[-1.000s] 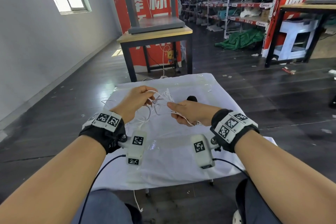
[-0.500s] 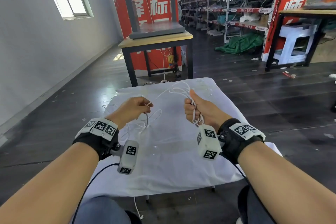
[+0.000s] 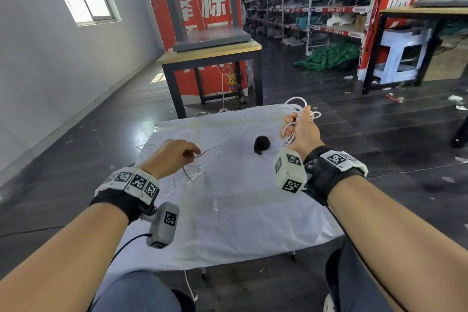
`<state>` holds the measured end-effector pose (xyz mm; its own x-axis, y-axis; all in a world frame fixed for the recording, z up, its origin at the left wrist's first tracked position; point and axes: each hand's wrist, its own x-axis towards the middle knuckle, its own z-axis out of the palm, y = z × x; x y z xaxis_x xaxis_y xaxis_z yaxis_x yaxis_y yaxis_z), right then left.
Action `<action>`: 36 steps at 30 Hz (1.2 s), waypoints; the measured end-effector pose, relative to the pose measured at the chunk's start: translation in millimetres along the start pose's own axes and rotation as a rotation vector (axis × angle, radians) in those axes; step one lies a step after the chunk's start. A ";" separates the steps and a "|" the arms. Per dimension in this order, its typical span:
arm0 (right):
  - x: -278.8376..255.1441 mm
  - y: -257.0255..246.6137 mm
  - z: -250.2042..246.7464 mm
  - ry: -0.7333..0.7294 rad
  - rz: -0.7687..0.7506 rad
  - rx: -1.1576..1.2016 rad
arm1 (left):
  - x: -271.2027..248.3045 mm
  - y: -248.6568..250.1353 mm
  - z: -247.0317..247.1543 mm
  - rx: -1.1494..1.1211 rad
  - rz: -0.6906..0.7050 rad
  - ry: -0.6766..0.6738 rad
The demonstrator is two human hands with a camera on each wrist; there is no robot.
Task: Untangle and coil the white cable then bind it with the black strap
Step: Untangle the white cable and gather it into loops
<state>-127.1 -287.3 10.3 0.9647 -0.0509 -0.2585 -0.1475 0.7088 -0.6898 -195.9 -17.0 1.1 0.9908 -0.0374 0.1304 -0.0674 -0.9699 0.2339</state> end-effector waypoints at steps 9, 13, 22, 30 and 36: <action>4.5 7.7 -2.1 0.020 0.069 0.099 | -2.4 35.6 -7.0 -0.690 -0.148 0.094; 8.0 19.8 0.1 -0.064 0.170 0.068 | -4.8 54.0 -1.1 -0.697 -0.129 0.018; -5.2 26.6 3.1 -0.058 0.259 0.057 | -3.0 63.3 5.2 -0.292 -0.071 -0.205; -23.2 40.4 12.9 -0.162 0.025 -0.313 | 0.5 104.0 -21.6 -0.861 -0.067 -0.136; -25.8 48.3 14.2 -0.297 -0.183 -0.866 | 12.5 129.2 -31.3 -0.878 -0.029 0.001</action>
<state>-156.1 -241.8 -6.7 0.9876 0.1566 0.0048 0.0160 -0.0701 -0.9974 -195.9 -135.2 63.1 0.9934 -0.0149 0.1134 -0.1085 -0.4354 0.8937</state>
